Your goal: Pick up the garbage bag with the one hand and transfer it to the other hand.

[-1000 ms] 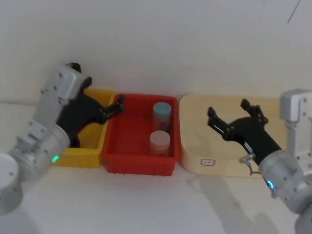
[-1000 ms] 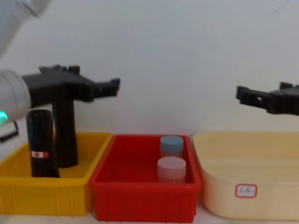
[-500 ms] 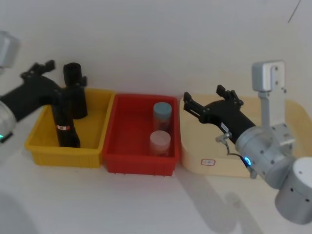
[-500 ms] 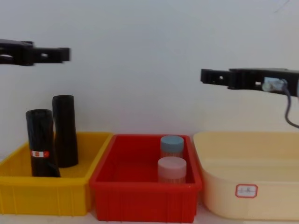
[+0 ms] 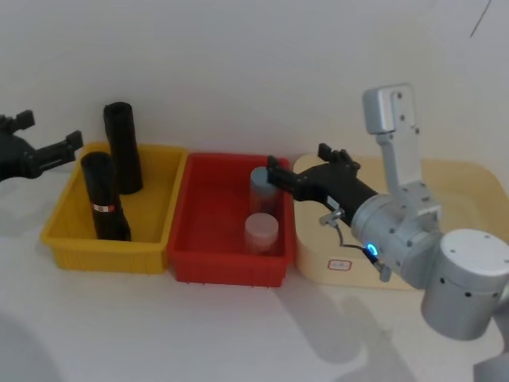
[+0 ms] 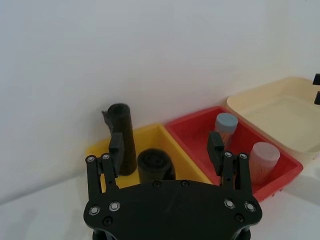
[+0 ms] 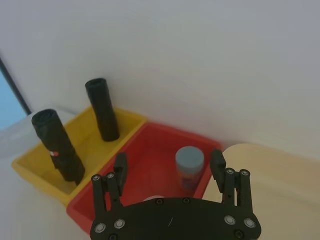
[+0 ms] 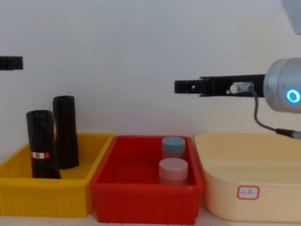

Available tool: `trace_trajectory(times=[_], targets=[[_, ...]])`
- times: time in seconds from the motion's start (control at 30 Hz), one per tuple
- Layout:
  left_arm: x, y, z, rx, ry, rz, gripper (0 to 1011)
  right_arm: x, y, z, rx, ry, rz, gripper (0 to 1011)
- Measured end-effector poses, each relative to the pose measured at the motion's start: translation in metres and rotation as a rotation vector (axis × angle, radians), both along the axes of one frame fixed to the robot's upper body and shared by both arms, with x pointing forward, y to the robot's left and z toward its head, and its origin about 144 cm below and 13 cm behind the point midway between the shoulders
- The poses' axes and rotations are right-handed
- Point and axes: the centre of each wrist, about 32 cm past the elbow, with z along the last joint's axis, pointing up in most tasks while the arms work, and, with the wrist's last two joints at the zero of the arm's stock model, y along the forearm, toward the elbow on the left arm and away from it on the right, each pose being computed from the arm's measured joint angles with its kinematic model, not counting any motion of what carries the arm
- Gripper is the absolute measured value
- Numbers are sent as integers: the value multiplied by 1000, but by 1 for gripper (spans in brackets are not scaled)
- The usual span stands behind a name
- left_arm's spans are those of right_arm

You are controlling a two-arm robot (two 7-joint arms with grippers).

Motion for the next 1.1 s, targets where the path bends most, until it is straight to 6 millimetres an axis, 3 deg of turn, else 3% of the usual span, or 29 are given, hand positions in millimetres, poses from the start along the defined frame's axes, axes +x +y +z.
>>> trace_trajectory(times=[0.4, 1.1], targets=[[14, 24, -20, -22, 47, 4, 1001, 13, 13, -6, -4, 45, 61, 1000], [55, 16, -46, -41, 117, -53, 1002, 20, 19, -14, 21, 71, 110, 1000]])
